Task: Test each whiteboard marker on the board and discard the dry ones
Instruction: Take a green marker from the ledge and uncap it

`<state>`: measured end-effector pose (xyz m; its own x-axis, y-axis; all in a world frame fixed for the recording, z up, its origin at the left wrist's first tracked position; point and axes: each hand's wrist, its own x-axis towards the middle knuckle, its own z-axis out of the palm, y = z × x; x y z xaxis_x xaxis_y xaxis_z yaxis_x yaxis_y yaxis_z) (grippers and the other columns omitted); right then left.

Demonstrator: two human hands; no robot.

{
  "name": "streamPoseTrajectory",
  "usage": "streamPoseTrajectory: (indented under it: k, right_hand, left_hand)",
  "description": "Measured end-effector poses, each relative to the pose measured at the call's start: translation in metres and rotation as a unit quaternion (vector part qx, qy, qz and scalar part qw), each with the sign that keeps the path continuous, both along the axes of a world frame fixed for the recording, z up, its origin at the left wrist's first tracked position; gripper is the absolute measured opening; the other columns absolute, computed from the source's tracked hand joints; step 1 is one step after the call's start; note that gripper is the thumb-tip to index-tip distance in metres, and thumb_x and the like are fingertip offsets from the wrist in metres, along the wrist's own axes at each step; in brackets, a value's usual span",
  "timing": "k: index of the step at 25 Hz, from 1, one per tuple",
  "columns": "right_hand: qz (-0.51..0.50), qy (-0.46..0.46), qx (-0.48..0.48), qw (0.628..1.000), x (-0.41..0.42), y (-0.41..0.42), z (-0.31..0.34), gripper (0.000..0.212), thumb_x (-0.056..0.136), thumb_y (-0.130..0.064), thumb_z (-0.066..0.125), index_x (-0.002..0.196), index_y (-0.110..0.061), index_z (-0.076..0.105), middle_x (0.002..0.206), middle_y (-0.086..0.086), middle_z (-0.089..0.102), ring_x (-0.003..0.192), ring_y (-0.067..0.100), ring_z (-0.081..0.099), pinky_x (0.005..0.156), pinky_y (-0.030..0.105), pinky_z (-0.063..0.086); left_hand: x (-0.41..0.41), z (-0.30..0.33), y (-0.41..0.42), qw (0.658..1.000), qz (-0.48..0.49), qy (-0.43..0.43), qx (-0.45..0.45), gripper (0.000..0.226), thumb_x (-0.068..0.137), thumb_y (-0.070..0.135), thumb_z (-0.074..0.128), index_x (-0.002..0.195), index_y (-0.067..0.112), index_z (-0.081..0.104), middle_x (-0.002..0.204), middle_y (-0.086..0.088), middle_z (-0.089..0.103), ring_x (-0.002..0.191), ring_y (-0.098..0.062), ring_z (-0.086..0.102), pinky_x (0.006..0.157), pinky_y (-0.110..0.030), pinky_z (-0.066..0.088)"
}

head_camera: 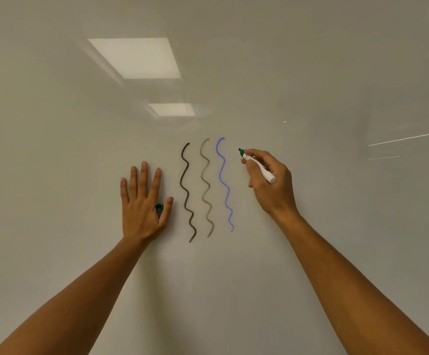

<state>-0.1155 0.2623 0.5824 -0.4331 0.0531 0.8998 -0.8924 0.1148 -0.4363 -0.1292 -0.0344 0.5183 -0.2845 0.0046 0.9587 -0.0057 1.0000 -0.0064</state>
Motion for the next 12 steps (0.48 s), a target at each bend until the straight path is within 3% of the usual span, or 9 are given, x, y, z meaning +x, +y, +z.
streamPoseTrajectory:
  k: [9,12]
  right_hand:
    - [-0.033,0.002,-0.002,0.999,-0.019,-0.003,0.013,0.028,0.101,-0.027,0.056,0.126,-0.02,0.067,0.097,-0.015,0.071,0.073,0.003,0.065,0.067,0.02,0.054]
    - [-0.029,-0.005,0.022,0.999,-0.023,-0.001,0.007,0.028,0.101,-0.03,0.056,0.126,-0.024,0.067,0.095,-0.014,0.072,0.075,0.007,0.067,0.07,0.03,0.059]
  left_hand:
    - [-0.002,-0.001,-0.002,1.0,-0.001,0.003,-0.003,0.074,0.095,0.056,0.023,0.158,0.018,0.011,0.165,-0.01,-0.002,0.152,-0.03,-0.005,0.121,-0.058,0.008]
    - [-0.002,-0.001,-0.002,1.0,-0.003,0.008,-0.002,0.074,0.095,0.056,0.024,0.157,0.018,0.013,0.165,-0.011,0.0,0.152,-0.03,-0.004,0.12,-0.058,0.009]
